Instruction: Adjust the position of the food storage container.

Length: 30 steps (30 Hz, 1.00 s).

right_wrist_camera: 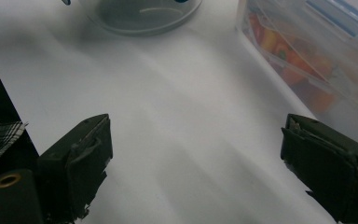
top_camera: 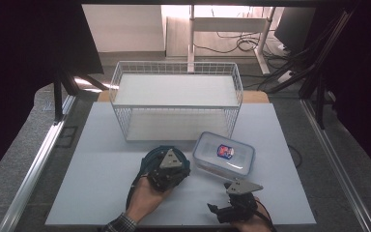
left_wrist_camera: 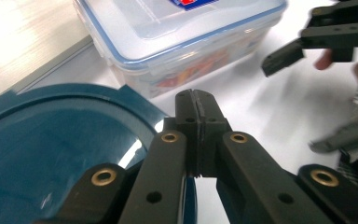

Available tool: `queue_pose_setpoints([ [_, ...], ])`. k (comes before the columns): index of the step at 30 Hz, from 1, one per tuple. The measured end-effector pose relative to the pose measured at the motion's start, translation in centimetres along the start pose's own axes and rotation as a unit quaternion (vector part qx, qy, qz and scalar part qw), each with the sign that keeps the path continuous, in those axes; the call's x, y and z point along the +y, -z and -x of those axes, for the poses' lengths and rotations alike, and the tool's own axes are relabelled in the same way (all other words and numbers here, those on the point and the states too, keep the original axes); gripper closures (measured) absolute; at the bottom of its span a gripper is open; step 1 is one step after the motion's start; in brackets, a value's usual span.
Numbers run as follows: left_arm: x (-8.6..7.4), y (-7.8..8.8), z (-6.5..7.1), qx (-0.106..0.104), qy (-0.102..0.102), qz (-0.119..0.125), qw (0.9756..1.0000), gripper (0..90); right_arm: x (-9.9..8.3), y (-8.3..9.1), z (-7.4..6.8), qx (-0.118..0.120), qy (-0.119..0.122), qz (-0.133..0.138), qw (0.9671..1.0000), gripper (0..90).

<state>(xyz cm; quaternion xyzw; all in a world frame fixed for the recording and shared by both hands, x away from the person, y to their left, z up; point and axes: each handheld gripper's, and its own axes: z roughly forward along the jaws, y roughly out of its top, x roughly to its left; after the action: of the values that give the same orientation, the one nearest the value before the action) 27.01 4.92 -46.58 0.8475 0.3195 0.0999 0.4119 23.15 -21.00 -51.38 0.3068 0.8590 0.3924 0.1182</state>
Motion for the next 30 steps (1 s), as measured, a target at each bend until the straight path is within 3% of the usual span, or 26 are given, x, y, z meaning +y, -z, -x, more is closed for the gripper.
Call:
queue_pose_setpoints([
  [8,1.1,-2.7,-0.3,0.021,0.01,-0.036,0.9991,90.0,-0.1,0.0,0.1,-0.001,0.0,-0.004,1.0,9.2],
  [11,1.2,-2.9,-0.1,0.031,0.01,-0.038,0.9987,90.0,-0.1,0.0,0.1,-0.001,0.0,-0.004,1.0,9.3],
  [18,1.2,-2.9,-0.5,0.018,0.025,-0.039,0.9988,90.0,-0.1,0.2,0.1,-0.005,0.005,-0.006,1.0,9.4],
  [24,1.1,-2.7,-0.6,0.021,0.013,-0.043,0.9988,90.0,-0.1,0.3,0.1,-0.007,0.003,-0.006,1.0,9.5],
  [30,0.9,-2.4,-1.0,0.013,0.018,-0.042,0.9989,90.0,-0.2,0.3,0.1,-0.008,0.004,-0.007,0.9999,9.5],
])
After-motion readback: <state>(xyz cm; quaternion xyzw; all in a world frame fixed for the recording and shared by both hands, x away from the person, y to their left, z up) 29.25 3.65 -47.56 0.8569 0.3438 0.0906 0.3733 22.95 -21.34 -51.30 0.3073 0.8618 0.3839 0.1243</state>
